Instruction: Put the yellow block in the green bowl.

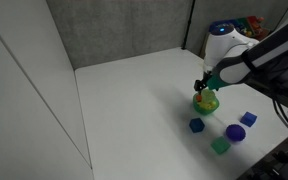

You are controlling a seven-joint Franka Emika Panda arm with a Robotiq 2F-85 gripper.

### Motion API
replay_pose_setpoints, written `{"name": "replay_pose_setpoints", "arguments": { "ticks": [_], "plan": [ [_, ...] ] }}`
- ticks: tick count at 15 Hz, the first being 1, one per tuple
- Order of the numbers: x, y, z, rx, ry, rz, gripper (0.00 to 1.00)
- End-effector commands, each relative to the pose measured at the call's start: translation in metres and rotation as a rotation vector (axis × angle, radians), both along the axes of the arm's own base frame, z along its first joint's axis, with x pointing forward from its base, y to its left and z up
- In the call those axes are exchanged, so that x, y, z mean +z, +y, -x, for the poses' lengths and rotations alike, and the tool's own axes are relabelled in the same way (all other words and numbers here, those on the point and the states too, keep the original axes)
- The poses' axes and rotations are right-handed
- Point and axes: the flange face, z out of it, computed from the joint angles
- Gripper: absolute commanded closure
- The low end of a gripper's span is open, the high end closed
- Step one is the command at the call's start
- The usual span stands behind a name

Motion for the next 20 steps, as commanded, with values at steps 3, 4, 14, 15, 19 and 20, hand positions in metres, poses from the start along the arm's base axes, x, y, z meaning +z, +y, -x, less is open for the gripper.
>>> {"name": "replay_pose_setpoints", "arguments": {
  "ticks": [3,4,14,15,19,20],
  "plan": [
    [0.049,0.0,0.015,0.056,0.112,-0.083,0.0],
    [0.056,-0.003,0.02,0.069,0.143,-0.089,0.0],
    [0.171,-0.024,0.094,0.248,0.32,-0.247,0.0],
    [0.188,-0.025,0.103,0.248,0.323,-0.247,0.0],
    [0.259,-0.021,0.13,0.202,0.266,-0.237,0.0],
    [0.276,-0.019,0.136,0.192,0.241,-0.243,0.0]
  ]
}}
